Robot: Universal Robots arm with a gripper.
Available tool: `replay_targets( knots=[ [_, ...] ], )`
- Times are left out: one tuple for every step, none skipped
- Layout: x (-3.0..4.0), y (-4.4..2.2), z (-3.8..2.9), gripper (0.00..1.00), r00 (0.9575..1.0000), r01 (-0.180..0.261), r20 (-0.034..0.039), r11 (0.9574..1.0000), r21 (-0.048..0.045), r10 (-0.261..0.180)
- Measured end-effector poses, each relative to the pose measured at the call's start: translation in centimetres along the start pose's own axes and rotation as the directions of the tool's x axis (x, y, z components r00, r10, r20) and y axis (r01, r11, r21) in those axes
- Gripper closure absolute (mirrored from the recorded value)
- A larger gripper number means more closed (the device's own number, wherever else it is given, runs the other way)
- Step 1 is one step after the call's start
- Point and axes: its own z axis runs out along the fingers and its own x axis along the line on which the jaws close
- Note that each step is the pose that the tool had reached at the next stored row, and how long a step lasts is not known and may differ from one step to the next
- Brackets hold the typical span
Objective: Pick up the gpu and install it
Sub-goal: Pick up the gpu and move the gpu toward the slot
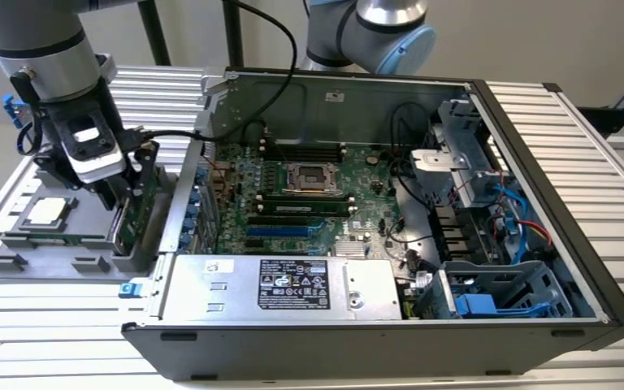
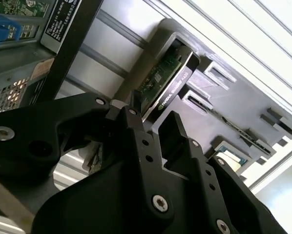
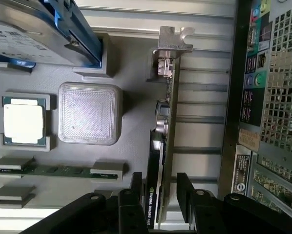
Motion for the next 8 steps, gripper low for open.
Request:
replay_targets(
  knots=[
    [0.0, 0.0, 0.04, 0.0, 1.0, 0.006, 0.001, 1.0, -0.0002, -0.006],
    [0.0, 0.0, 0.07, 0.0, 0.9999, 0.011, 0.002, 0.9999, -0.0004, -0.011],
    [0.0, 0.01, 0.1, 0.0, 0.9999, 0.016, 0.0031, 0.9999, -0.0006, -0.016],
    [0.0, 0.01, 0.13, 0.0, 0.9998, 0.019, 0.0042, 0.9998, -0.0007, -0.019],
    [0.01, 0.01, 0.15, 0.0, 0.9998, 0.022, 0.0052, 0.9998, -0.0008, -0.022],
    [0.02, 0.01, 0.17, 0.0, 0.9997, 0.023, 0.006, 0.9997, -0.0008, -0.023],
    [0.02, 0.02, 0.2, 0.0, 0.9997, 0.023, 0.0072, 0.9997, -0.0008, -0.023],
    [0.04, 0.02, 0.23, 0.0, 0.9997, 0.023, 0.0081, 0.9997, -0.0008, -0.023]
  ],
)
